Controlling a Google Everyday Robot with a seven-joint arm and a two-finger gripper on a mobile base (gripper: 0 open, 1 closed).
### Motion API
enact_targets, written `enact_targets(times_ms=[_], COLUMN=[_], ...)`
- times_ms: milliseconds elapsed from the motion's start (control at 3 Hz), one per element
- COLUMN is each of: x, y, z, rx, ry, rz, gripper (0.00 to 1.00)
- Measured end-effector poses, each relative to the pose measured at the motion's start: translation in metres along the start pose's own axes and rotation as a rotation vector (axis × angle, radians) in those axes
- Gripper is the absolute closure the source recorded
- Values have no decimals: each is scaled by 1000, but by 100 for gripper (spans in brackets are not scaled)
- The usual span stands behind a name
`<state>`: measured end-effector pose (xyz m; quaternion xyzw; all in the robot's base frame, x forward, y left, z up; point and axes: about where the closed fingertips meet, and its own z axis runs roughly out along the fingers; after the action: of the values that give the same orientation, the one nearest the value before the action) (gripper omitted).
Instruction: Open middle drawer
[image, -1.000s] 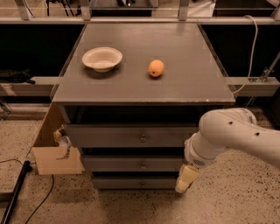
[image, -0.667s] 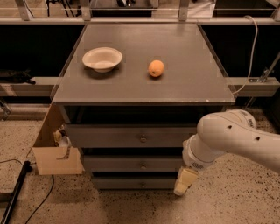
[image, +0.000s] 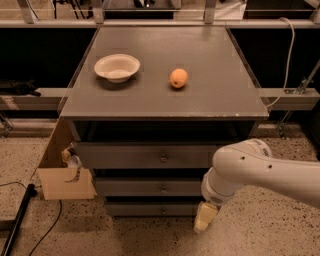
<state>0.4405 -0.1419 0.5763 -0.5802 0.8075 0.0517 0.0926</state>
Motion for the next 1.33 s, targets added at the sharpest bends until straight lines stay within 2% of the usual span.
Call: enact_targets(times_ms=[333, 1000, 1333], x=[11, 12, 16], y=[-31, -27, -32], z=[78, 77, 85], rx=[-8, -9, -6], ry=[82, 60, -14], rz=[-15, -29, -24], gripper=[0, 0, 0])
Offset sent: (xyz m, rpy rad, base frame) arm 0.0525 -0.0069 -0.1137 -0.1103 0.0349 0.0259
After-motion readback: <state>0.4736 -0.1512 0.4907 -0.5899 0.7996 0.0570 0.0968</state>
